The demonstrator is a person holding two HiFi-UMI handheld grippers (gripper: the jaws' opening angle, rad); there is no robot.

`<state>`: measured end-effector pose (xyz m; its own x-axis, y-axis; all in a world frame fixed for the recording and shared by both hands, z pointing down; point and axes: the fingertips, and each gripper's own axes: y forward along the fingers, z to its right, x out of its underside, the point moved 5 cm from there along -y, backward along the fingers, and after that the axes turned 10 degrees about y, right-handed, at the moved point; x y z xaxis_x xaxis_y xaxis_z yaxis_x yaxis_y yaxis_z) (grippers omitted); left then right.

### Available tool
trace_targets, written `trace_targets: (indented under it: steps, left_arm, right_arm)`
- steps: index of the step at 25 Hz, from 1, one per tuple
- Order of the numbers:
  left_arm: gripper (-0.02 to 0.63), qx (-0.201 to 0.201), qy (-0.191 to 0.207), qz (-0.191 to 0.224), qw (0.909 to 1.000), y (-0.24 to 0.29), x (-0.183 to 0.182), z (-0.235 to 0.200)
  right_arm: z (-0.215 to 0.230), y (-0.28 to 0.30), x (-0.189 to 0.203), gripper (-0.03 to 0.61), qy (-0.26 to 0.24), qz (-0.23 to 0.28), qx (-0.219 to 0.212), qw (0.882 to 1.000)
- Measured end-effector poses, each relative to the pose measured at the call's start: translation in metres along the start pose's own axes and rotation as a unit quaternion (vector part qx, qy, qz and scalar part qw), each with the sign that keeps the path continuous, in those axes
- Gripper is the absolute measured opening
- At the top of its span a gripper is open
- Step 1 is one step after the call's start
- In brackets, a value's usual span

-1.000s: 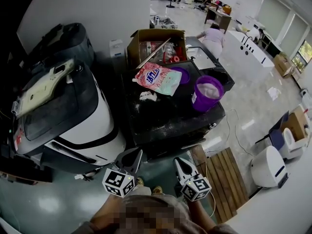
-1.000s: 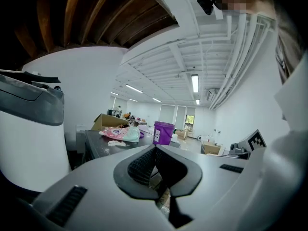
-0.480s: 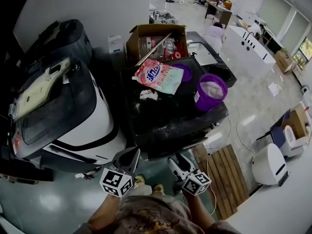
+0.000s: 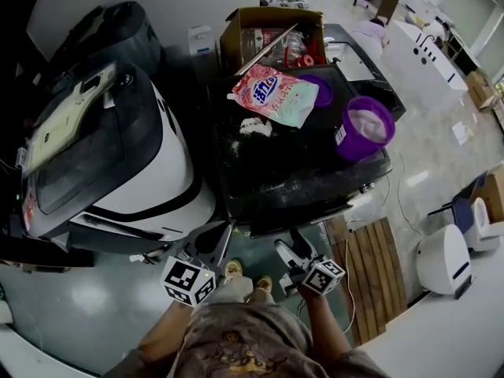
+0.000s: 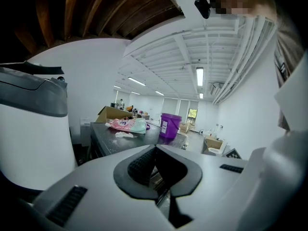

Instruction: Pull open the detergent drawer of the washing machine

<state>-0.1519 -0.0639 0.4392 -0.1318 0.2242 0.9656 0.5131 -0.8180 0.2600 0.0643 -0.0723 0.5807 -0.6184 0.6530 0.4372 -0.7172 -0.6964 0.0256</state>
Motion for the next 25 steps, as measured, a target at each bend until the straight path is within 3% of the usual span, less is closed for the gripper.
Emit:
trace_targets:
  steps: [5, 12, 19, 25]
  left_arm:
    - [0.021, -0.003, 0.003, -0.015, 0.9999, -0.001, 0.008, -0.002]
    - [0.021, -0.006, 0.009, -0.036, 0.9993, 0.000, 0.020, -0.001]
    - [0.021, -0.012, 0.006, -0.041, 0.9991, -0.004, 0.026, -0.007]
    - [0.021, -0.021, 0.004, -0.048, 0.9986, -0.009, 0.032, -0.011]
  right_arm:
    - [0.030, 0.012, 0.014, 0.417, 0.072, 0.003, -0.015, 0.997]
    - [0.059, 0.036, 0.031, 0.417, 0.113, -0.010, -0.035, 0.993]
    - [0.069, 0.057, 0.031, 0.416, 0.137, -0.001, -0.065, 0.988]
    - [0.057, 0.076, 0.020, 0.416, 0.118, 0.002, -0.112, 0.987]
